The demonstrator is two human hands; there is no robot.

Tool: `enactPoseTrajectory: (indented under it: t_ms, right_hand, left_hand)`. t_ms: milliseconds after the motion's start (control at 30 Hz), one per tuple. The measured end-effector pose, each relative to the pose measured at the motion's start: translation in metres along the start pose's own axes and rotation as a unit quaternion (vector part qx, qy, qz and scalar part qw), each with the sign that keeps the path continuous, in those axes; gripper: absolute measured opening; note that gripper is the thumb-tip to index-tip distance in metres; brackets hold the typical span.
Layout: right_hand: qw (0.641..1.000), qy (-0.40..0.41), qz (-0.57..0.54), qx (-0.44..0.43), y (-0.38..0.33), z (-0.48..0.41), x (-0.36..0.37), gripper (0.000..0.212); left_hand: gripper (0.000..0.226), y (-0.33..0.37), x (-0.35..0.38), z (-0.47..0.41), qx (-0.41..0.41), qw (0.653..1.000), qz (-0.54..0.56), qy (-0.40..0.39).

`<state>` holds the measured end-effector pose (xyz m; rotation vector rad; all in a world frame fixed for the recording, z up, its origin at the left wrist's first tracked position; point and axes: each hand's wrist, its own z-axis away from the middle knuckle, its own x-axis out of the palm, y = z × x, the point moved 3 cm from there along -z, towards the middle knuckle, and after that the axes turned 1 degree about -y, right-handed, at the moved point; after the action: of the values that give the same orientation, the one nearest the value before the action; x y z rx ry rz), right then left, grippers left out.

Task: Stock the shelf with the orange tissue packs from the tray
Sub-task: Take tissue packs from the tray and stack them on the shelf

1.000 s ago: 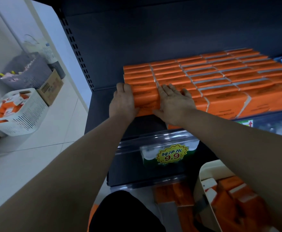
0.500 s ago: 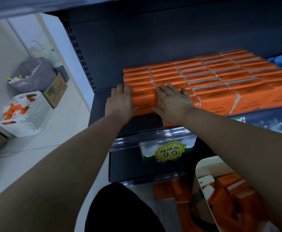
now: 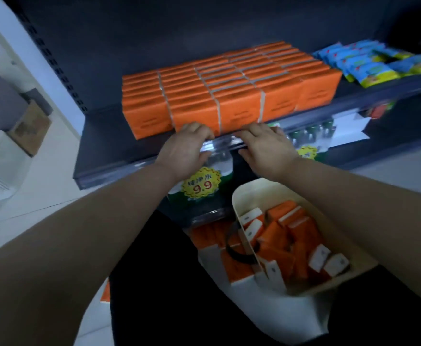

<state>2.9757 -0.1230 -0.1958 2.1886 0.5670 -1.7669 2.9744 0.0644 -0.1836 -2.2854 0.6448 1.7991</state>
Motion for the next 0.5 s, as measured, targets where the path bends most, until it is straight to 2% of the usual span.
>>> enactPoseTrajectory:
  t_ms: [267,367,500]
  right_hand:
    - [0.987,-0.132,-0.008,0.096,0.07,0.106,0.058,0.048]
    - [0.978,-0.174,-0.029,0.116,0.08,0.134,0.09,0.046]
    - [0.964,-0.22,-0.057,0.14,0.082,0.159,0.135,0.046]
  left_hand:
    - [0.038,0.085,0.099,0.001,0.041,0.984,0.038,-0.169]
    - [0.036,0.097,0.132,0.005,0.044,0.972,0.041,-0.228]
    - [0.031,0.102,0.171,0.008,0.041,0.962,0.047,-0.266]
